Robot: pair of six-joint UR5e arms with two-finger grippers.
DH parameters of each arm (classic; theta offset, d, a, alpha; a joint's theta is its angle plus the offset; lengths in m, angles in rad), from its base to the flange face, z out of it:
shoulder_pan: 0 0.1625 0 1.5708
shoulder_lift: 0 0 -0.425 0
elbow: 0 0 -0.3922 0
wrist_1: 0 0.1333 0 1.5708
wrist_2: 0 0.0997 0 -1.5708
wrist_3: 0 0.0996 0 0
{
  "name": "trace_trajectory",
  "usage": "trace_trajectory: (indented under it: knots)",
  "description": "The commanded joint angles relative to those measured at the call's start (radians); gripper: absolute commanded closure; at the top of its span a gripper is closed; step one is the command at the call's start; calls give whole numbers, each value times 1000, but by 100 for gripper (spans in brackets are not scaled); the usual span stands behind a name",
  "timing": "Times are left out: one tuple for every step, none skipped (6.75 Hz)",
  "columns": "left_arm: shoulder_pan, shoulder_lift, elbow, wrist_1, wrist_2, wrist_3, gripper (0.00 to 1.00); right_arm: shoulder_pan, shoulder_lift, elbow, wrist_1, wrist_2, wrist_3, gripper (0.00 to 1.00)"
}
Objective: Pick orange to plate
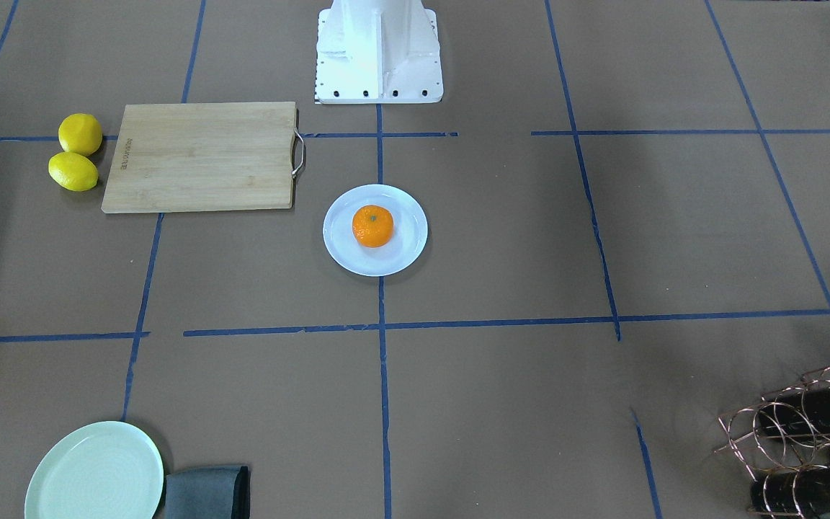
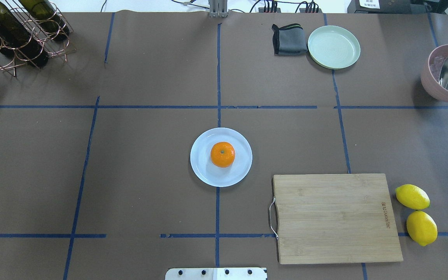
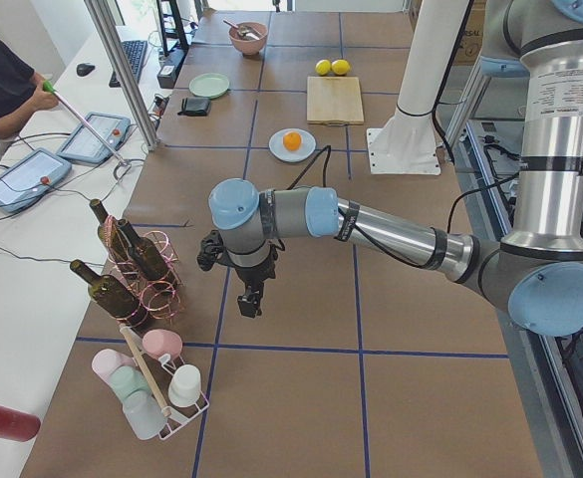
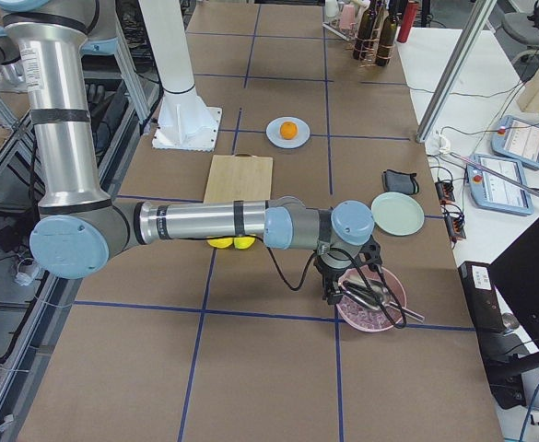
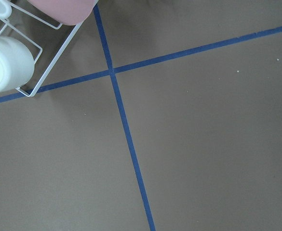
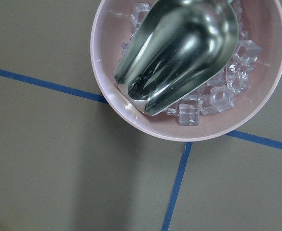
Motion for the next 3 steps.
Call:
trace_trajectory:
  knots:
    - [0,-3,4,-1,-1,-4,0,-1,-5,0,1,-1,5,0]
    - [0,-4,2,-3,1,-4,0,-1,-3,-2,1,-2,5,0]
    - [0,-13,4,-3,1,-5,0,-1,-3,-2,1,-2,7,0]
